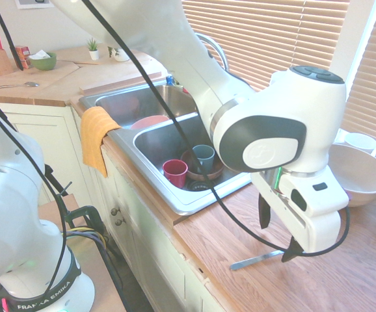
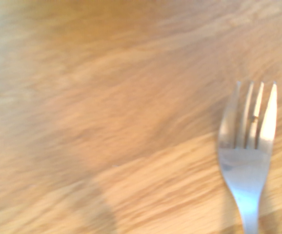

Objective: Put the fork into the sink

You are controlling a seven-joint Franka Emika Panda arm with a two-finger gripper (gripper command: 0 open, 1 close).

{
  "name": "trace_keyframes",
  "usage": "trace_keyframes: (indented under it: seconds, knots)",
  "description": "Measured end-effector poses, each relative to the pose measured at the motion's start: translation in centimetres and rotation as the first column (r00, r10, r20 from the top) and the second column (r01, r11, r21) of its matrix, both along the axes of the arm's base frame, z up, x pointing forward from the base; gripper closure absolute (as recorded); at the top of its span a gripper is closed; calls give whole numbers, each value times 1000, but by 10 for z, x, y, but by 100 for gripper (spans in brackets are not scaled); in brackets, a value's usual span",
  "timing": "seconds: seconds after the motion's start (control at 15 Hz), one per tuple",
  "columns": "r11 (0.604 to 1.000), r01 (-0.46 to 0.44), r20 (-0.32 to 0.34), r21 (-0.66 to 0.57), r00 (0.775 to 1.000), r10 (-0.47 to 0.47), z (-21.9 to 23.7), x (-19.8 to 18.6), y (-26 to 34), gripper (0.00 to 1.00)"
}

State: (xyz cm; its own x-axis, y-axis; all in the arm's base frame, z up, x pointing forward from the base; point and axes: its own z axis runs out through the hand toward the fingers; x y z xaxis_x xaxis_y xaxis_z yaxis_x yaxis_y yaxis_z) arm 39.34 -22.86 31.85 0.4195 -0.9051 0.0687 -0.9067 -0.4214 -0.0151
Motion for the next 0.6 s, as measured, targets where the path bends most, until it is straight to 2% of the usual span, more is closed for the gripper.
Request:
trace_keyframes:
  seconds: [0.6]
  knots:
    - [1000,4,22,6,1000,-4,-5,-2,-2,100]
